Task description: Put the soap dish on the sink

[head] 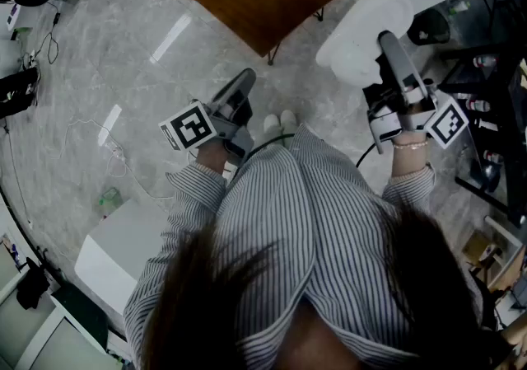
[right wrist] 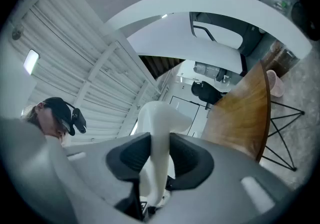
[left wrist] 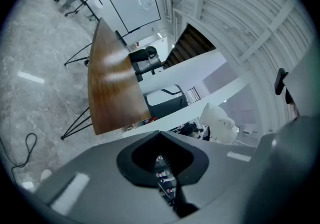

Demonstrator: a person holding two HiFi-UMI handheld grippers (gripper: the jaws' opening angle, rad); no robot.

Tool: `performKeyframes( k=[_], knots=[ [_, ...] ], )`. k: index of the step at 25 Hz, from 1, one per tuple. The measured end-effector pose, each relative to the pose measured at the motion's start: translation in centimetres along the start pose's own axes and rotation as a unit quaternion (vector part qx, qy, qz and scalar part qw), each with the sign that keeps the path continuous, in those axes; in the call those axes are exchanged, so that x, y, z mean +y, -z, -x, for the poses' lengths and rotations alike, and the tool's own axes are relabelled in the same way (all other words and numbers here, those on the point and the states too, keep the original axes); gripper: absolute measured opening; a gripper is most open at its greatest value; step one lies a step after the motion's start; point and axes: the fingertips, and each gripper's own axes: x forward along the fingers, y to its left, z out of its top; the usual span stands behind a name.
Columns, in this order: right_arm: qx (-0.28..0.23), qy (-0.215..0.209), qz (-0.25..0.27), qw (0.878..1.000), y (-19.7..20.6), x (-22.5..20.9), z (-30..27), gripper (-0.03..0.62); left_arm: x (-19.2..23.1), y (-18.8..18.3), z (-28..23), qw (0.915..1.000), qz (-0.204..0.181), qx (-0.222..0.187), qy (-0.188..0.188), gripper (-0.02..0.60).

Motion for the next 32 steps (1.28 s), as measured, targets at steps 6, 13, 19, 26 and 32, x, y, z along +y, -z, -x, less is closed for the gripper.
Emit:
performKeyframes(
  k=[6, 13, 19, 26, 32],
  knots=[
    [0.03, 0.024, 0.01, 0.999, 0.6, -0.7, 0.4, 0.115, -1.7, 0.8, -0.9, 0.9965, -0.079, 0.022, -0.014, -0.006],
    [0.051, 0.037, 0.02, 0.998, 0.9, -1.1, 0.3, 0.115, -4.0, 1.3, -2.3, 0.9935, -0.112, 0.013, -0.013, -0.006],
    [0.088, 0.034, 0.045, 0.994, 4.5, -1.6, -3.8, 0.115, -2.7, -1.9, -1.2, 0.9908, -0.133, -0.002, -0.027, -0.006],
    [0.127, 0.023, 0.046, 0.991, 6.2, -4.0, -7.5, 0.115, -1.8, -4.4, -2.9, 0.9857, -0.161, -0.029, -0.042, -0.006],
    [0.156, 0.029, 0.06, 0.986, 7.8, -6.9, -12.6, 0.115, 1.0, -8.0, -4.2, 0.9849, -0.163, -0.031, -0.047, -0.006]
  ],
)
